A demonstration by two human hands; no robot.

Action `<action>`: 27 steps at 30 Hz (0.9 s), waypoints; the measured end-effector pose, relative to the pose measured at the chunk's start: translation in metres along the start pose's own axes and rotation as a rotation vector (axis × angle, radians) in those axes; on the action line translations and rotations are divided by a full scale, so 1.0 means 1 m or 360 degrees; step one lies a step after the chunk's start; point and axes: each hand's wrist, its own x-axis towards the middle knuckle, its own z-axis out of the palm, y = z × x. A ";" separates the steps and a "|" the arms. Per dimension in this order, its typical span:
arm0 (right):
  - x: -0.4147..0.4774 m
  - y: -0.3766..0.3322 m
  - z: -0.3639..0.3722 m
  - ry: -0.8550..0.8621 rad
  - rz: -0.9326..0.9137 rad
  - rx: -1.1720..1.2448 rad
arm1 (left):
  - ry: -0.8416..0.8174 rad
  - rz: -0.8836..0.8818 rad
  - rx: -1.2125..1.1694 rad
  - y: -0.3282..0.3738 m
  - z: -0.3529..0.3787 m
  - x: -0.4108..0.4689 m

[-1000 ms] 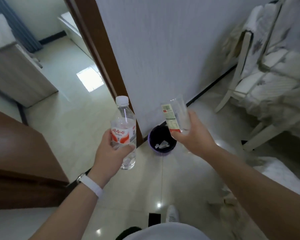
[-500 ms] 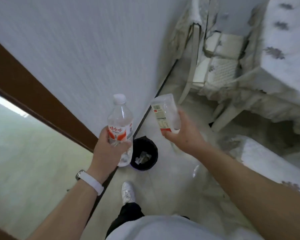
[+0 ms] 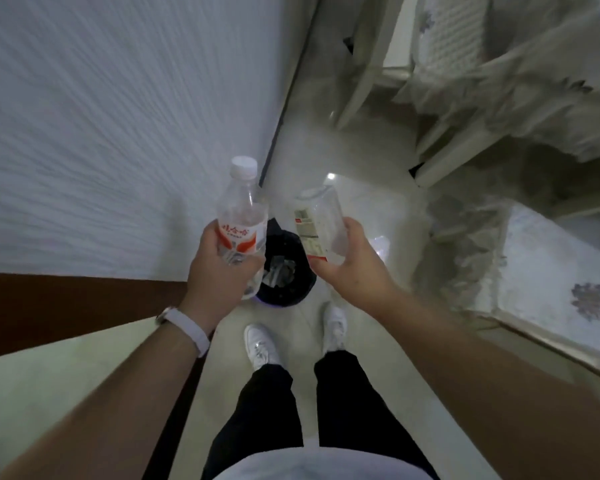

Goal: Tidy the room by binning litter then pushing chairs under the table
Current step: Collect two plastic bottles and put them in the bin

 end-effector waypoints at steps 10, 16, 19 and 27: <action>0.132 0.139 0.100 -0.0038 0.0116 0.0071 | 0.0103 -0.0263 0.0137 -0.165 0.079 0.115; 0.210 0.235 0.176 -0.0048 0.0048 0.0099 | 0.0125 -0.0319 0.0224 -0.288 0.132 0.189; 0.239 0.276 0.212 -0.0073 0.0029 0.0085 | 0.0047 -0.0314 0.0289 -0.338 0.152 0.216; 0.264 0.339 0.254 -0.0072 0.0008 -0.0051 | -0.0044 -0.0372 0.0336 -0.404 0.179 0.245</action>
